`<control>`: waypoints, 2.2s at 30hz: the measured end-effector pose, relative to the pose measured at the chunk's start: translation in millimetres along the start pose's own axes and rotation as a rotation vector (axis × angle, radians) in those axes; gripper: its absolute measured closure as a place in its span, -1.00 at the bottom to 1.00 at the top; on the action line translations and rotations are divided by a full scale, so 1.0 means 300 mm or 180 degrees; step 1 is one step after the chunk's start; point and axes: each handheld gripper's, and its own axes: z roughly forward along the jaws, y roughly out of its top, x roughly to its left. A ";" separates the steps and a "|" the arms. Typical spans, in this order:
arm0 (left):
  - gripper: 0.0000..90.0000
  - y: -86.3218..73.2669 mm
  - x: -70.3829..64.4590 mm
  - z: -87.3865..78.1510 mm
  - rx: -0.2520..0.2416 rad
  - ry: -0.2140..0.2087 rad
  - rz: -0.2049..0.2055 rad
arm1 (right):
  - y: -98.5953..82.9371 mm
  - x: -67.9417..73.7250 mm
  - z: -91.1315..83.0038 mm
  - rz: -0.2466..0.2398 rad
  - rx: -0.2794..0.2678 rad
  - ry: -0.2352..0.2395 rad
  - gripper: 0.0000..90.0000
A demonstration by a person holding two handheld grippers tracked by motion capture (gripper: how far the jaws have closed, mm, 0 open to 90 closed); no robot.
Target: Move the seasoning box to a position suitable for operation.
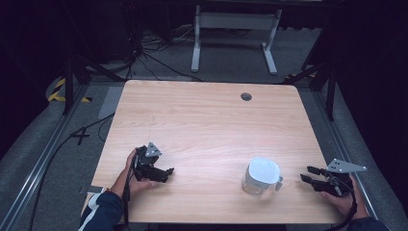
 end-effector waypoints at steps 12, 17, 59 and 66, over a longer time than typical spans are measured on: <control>-0.99 0.015 -0.013 0.012 -0.0004 -0.0116 0.0162 | 0.145 0.098 -0.113 0.0011 -0.0537 0.0245 0.84; -0.99 0.019 -0.022 0.016 0.0000 -0.0131 0.0190 | 0.236 0.193 -0.131 -0.0277 -0.0674 0.0528 0.97; -0.35 0.091 -0.114 0.030 -0.0071 -0.0218 0.0345 | 0.298 0.317 -0.063 -0.0821 -0.0534 0.0770 1.00; -0.27 0.194 -0.191 0.009 -0.0397 -0.0417 0.0502 | 0.292 0.313 -0.066 -0.0792 -0.0528 0.0761 1.00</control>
